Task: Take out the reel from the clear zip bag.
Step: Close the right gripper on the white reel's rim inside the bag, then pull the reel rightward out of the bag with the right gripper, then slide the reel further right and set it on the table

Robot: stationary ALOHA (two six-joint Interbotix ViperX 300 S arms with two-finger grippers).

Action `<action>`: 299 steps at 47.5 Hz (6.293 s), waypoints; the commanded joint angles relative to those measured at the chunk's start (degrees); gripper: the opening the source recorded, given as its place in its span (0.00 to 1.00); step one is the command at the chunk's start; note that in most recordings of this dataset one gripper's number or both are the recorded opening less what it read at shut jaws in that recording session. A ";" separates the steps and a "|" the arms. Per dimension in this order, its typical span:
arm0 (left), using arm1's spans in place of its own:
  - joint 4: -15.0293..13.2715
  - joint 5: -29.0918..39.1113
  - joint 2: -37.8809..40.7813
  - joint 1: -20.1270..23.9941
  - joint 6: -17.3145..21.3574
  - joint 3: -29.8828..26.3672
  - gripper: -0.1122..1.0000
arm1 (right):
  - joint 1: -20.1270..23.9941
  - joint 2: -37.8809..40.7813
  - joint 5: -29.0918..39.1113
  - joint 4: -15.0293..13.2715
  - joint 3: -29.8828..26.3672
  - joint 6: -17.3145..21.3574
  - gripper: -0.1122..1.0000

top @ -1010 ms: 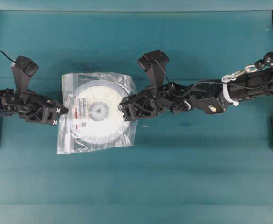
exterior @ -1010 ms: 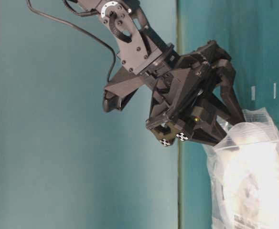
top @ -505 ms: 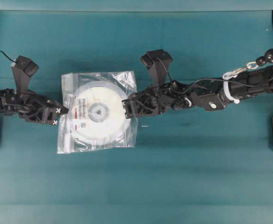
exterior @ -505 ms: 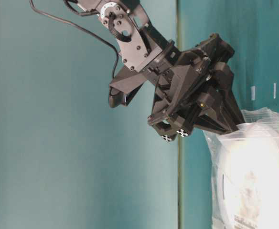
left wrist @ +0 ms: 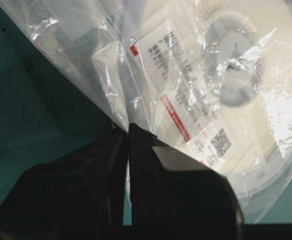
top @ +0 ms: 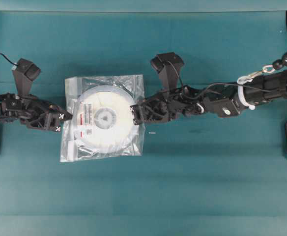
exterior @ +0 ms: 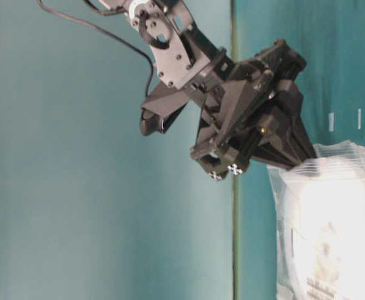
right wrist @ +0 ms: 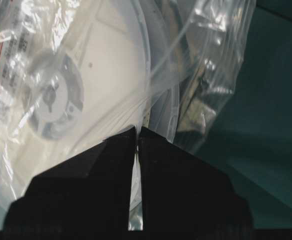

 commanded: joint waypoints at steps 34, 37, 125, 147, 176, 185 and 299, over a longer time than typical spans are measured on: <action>0.18 -0.26 -0.18 0.00 0.09 -0.53 0.08 | 1.14 -5.45 -2.37 3.60 6.59 0.44 0.14; 0.18 -0.26 -0.18 0.00 0.09 -0.70 0.08 | 1.14 -5.80 -2.99 3.96 7.21 0.35 0.14; 0.35 0.62 -0.18 0.00 0.18 -0.18 0.08 | 0.35 -16.88 -4.57 7.29 23.99 0.35 0.14; 0.35 0.62 -0.26 0.00 0.18 -0.18 0.08 | 0.35 -20.48 -4.48 8.17 28.48 0.35 0.14; 0.35 0.70 -0.26 0.00 0.18 -0.18 0.08 | 0.35 -24.70 -4.66 9.84 33.31 0.35 0.14; 0.35 0.62 -0.35 0.00 0.18 -0.18 0.08 | 0.35 -25.58 -4.57 10.11 34.37 0.35 0.14; 0.35 0.70 -0.88 0.00 0.09 -0.35 0.31 | 0.00 -30.85 -1.67 12.74 36.21 0.00 0.95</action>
